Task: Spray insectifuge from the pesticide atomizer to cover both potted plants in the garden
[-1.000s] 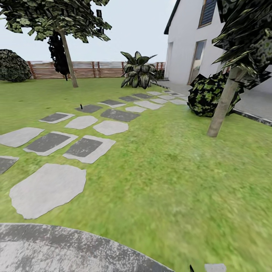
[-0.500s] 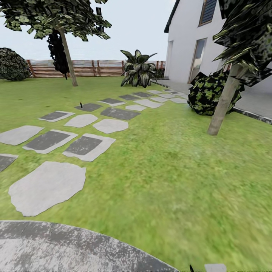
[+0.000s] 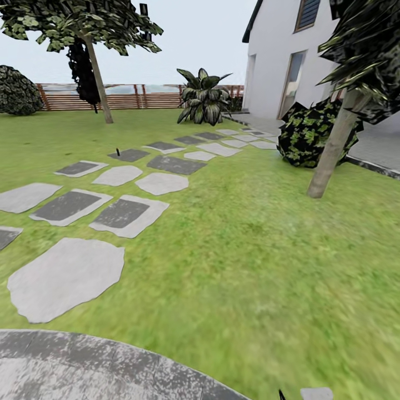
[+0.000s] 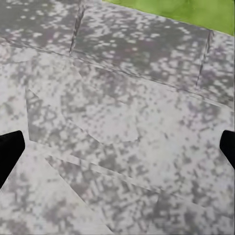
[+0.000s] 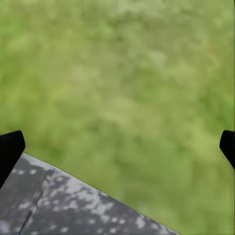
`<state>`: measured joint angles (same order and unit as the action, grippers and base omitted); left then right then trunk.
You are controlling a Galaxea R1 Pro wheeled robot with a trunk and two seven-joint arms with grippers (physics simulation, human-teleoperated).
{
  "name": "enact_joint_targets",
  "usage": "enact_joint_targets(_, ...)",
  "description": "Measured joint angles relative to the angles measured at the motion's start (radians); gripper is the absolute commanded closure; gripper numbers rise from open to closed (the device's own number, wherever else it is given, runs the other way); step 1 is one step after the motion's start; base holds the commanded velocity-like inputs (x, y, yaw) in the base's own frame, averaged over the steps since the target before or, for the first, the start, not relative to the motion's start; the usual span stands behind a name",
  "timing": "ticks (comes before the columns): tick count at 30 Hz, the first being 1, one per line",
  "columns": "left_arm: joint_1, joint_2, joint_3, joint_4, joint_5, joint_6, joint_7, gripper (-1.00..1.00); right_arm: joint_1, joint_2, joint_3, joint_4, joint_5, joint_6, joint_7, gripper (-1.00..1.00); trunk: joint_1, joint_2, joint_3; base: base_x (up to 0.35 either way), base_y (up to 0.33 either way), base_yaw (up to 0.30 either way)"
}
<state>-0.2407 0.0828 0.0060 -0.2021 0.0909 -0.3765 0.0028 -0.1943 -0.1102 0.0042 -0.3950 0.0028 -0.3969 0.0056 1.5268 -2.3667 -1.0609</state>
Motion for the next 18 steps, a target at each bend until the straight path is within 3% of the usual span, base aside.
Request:
enact_joint_targets(9, -0.001, 0.0, 0.0, -0.001, 0.0, -0.001, 0.0, -1.0, 0.0, 0.0, 0.0, 0.0, 0.0, 0.0, 0.0, -1.0, 0.0, 0.0, 0.0, 0.33, 0.0, 0.015)
enact_joint_targets(18, -0.001, 0.0, 0.0, -0.001, 0.0, -0.001, 0.0, -1.0, 0.0, 0.0, 0.0, 0.0, 0.0, 0.0, 0.0, -1.0, 0.0, 0.0, 0.0, 0.332, 0.0, 0.246)
